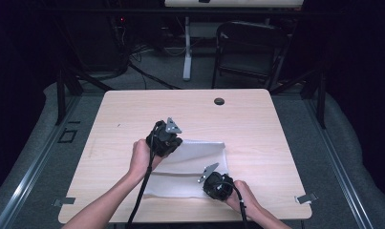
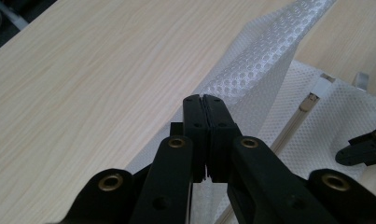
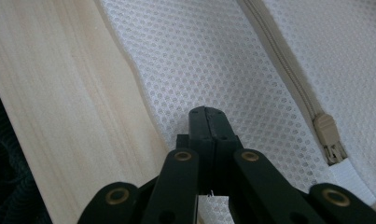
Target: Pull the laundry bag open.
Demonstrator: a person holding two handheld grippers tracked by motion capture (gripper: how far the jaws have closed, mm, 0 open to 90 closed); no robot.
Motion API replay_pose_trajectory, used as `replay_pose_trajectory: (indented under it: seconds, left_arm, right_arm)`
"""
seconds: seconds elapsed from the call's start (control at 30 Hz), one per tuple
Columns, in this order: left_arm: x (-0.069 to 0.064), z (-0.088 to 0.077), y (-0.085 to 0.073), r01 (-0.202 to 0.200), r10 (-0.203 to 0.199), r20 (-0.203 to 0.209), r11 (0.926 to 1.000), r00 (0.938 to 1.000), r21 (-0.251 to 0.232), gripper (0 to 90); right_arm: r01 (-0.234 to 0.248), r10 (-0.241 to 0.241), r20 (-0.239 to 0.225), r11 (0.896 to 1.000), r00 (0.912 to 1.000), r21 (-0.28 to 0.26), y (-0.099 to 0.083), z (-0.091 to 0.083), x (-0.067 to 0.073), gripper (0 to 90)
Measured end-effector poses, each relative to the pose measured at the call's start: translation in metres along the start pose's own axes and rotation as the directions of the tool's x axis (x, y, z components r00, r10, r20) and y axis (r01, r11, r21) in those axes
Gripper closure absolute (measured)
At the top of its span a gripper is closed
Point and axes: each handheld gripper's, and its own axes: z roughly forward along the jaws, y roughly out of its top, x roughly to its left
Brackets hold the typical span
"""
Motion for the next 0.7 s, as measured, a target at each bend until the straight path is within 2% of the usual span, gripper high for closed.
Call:
replay_pose_trajectory:
  seconds: [0.13, 0.27, 0.7]
  left_arm:
    - [0.004, 0.000, 0.003, 0.000, 0.000, -0.017, 1.0000, 0.9998, 0.000, 89.0]
    - [0.007, 0.001, 0.007, -0.005, 0.004, -0.017, 0.9999, 0.9998, -0.014, 89.0]
    - [0.020, 0.003, 0.017, 0.001, -0.002, -0.046, 1.0000, 0.9989, -0.007, 89.0]
  right_arm:
    - [-0.002, 0.002, -0.005, 1.000, 1.0000, 0.005, -0.001, 0.000, 0.001, 90.0]
    - [-0.006, 0.006, -0.013, 1.000, 0.9999, 0.010, -0.001, -0.001, 0.002, 90.0]
    - [-0.001, 0.003, -0.056, 0.999, 0.9984, 0.032, -0.004, -0.004, 0.004, 90.0]
